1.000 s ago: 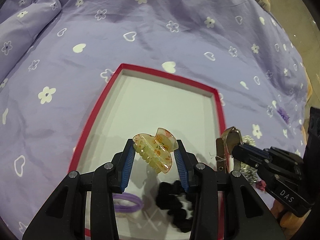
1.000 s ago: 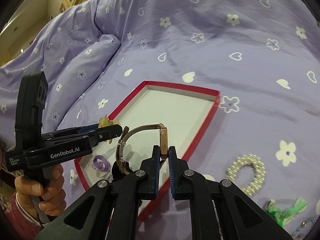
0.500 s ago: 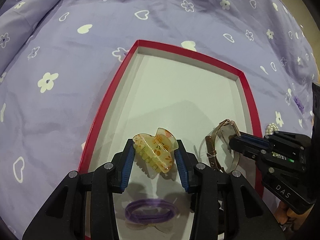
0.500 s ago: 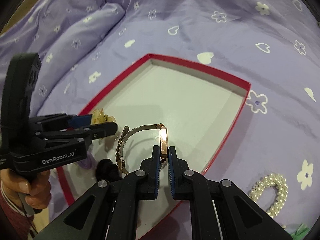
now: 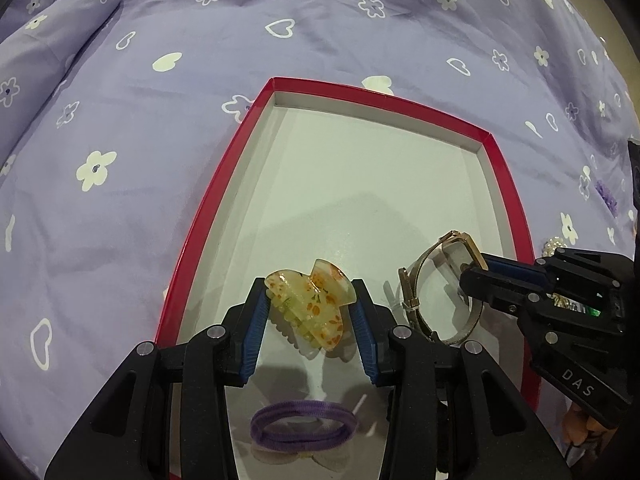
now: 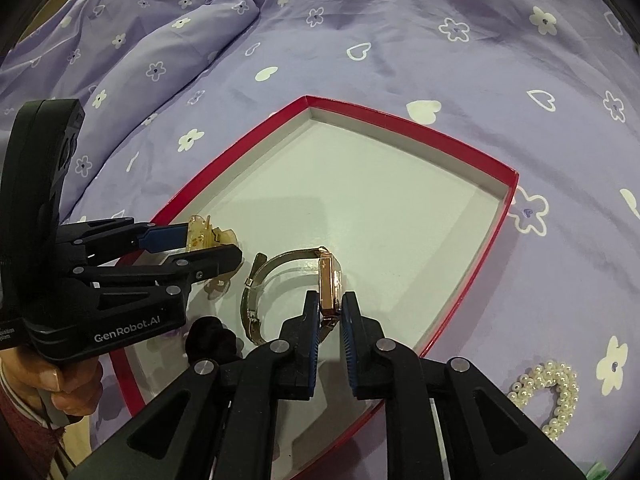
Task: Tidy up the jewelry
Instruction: 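Lower the claw clip and watch into the tray and open both tools, then grasp the green hair tie with the left tool while the right tool grasps the beaded bracelet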
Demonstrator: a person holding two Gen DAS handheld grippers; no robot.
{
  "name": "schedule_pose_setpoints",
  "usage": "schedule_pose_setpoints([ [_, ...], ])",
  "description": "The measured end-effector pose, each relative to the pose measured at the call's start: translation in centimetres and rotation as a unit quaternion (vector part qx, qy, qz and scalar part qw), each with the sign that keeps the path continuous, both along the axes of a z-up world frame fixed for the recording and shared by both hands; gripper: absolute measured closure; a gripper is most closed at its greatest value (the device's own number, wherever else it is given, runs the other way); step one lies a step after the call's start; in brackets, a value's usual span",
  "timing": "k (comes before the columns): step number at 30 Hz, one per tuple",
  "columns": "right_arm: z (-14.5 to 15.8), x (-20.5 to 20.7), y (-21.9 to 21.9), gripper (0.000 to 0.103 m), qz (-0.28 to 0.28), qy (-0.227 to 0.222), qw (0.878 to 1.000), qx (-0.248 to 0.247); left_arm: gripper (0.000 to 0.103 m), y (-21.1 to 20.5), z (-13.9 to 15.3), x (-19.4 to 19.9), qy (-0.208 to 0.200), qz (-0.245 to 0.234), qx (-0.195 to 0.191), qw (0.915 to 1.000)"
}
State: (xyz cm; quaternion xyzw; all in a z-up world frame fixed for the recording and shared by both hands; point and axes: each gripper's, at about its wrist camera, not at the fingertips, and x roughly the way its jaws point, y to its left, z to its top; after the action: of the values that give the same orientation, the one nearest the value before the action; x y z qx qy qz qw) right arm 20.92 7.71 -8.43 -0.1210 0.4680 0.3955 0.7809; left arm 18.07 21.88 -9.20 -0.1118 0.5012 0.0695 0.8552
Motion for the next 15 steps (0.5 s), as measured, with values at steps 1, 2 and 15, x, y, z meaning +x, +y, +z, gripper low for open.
schedule_pose_setpoints([
  [1,0.0,0.0,-0.1,0.089,-0.001,0.001,1.000,0.003,0.062,0.0,0.0,0.0,0.001,0.001,0.000,1.0000],
  [2,0.0,0.0,-0.1,0.089,-0.001,0.002,1.000,0.004,0.061,0.0,0.0,0.0,0.002,0.002,0.000,1.0000],
  [15,3.1,-1.0,-3.6,0.075,-0.023,-0.005,0.998,0.062,0.049,0.1,2.2,-1.9,-0.023,0.020,-0.012,0.9995],
])
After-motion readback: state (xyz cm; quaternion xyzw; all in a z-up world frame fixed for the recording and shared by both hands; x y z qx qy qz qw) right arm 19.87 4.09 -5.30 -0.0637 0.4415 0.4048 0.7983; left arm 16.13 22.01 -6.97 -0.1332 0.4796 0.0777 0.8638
